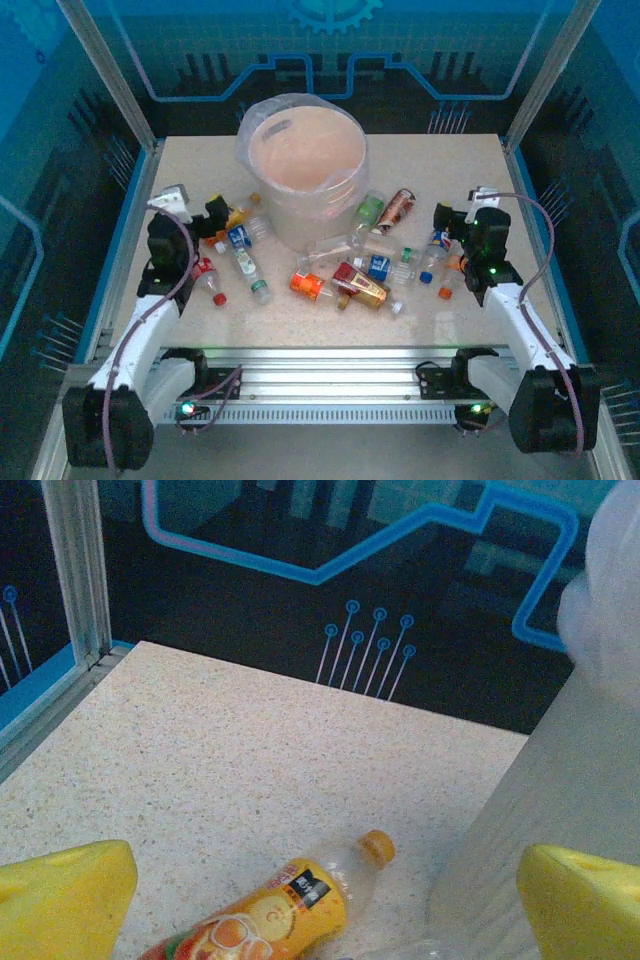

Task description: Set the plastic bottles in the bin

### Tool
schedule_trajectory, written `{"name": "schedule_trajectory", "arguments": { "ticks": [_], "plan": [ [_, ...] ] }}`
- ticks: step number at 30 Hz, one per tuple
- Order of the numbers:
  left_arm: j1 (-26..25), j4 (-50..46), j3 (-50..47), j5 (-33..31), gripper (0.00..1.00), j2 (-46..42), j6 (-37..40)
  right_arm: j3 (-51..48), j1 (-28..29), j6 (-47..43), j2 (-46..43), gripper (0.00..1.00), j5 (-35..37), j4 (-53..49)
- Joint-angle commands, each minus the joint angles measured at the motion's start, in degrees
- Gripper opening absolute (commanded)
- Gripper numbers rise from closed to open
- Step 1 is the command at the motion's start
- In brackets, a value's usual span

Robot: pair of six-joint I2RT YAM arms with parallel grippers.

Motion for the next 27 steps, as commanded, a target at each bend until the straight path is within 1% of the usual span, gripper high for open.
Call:
{"name": "schedule_trajectory", "arguments": {
  "ticks": [1,4,7,10,13,18,22,27],
  "plan": [
    [0.5,-19.8,3.9,-4.8,0.99,-4.0,-9.9,4.6,-0.3,5.2,-1.4,1.0,3.5,-14.8],
    [0.6,-33.2,6.7,-9.8,0.99,-6.3,-17.0,7.1,-0.1,6.5,-1.6,1.0,3.3,-20.2],
    [1.7,-44.6,9.7,-11.5,0.99,-6.3,-20.2,8.6,0.2,7.4,-1.7,1.0,3.1,-23.6],
    [4.4,-50.5,11.2,-11.7,0.99,-5.0,-20.7,9.7,0.5,7.7,-1.4,1.0,2.7,-25.6],
    [8.3,-51.2,10.7,-8.2,0.99,-2.5,-20.3,11.4,0.7,7.6,-0.7,1.0,2.9,-27.5],
    [14.2,-47.6,9.4,-0.4,0.99,4.5,-18.3,13.0,0.9,7.3,-0.6,1.0,3.8,-29.7],
    [17.3,-46.0,9.2,1.7,0.99,10.3,-17.1,12.7,1.1,7.1,-1.4,1.0,4.2,-29.8],
    [20.5,-42.2,7.3,4.1,0.99,14.0,-16.0,12.5,1.5,7.0,-2.0,1.0,4.6,-29.6]
  ]
}}
